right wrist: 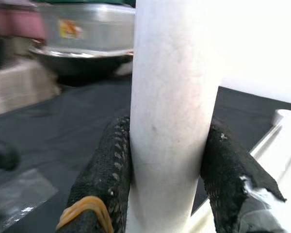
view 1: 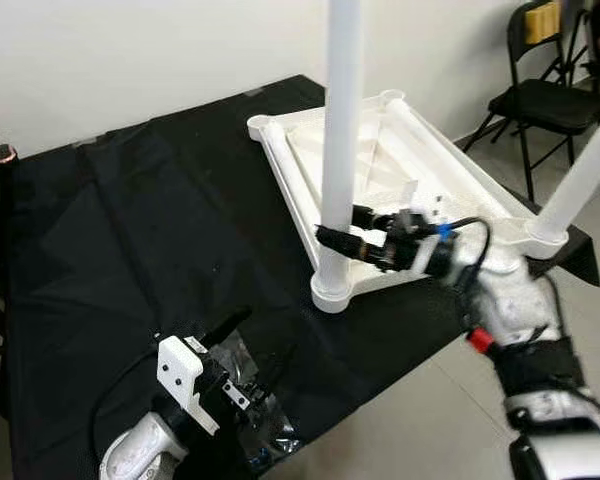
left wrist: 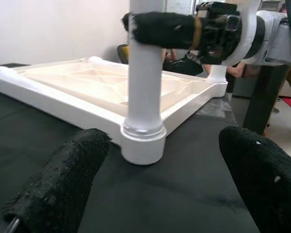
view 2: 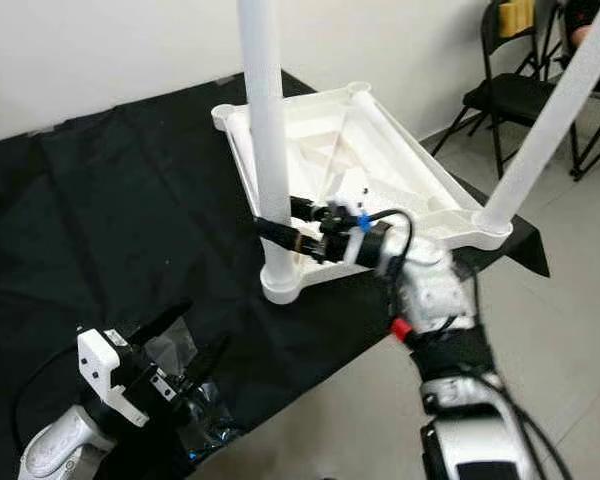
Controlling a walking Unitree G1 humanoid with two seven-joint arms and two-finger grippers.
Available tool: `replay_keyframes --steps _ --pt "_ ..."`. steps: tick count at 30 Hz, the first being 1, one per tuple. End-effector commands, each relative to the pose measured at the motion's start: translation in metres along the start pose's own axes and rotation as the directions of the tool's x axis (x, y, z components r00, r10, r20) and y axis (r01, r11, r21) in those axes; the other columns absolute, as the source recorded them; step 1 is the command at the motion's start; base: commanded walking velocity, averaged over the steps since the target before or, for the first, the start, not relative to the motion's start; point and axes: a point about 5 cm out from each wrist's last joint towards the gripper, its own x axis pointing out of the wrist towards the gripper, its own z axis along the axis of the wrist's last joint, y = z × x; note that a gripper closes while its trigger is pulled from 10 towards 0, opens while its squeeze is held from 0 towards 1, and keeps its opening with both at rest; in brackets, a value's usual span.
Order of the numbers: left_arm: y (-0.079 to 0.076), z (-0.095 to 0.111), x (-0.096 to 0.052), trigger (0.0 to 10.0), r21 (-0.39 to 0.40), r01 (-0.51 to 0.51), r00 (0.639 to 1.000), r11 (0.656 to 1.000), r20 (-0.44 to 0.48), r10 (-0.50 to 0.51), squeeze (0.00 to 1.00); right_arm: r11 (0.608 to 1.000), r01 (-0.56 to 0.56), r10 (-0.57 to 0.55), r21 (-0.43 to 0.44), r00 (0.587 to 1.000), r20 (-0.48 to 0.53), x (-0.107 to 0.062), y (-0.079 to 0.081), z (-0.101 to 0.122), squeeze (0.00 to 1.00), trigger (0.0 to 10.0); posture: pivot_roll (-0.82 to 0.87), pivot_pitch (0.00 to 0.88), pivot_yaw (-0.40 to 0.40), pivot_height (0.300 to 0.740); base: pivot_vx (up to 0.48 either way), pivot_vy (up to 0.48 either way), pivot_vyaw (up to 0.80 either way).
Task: Building children table
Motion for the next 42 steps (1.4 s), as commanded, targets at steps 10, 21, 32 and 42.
replay_keyframes --steps 10,21,32,42 --pt "0.006 -0.004 -0.004 10.0 -0.007 -0.001 0.999 1.000 -0.039 0.001 0.00 0.761 0.634 -0.585 0.133 0.761 -0.279 0.003 0.036 -0.054 0.00 0.0 0.03 0.149 0.041 0.740 0.000 0.000 0.00" --pt "0.006 -0.004 -0.003 10.0 -0.017 0.009 0.999 1.000 -0.042 -0.010 0.00 0.784 0.611 -0.580 0.109 0.783 -0.224 0.022 0.038 -0.029 0.97 10.0 0.03 0.149 0.030 0.740 0.000 0.000 0.00" --pt "0.000 -0.008 0.000 10.0 -0.029 0.015 0.999 0.999 -0.042 -0.016 0.00 0.982 0.186 -0.188 -0.035 0.976 -0.110 0.018 0.008 0.005 1.00 10.0 0.03 0.127 0.017 0.740 0.000 0.000 0.00" --pt "-0.005 -0.006 -0.002 10.0 -0.029 0.009 0.999 1.000 -0.038 -0.010 0.00 0.993 -0.081 0.073 -0.085 0.993 -0.088 0.012 -0.016 0.031 0.00 10.0 0.05 0.139 0.016 0.740 0.000 0.000 0.00"
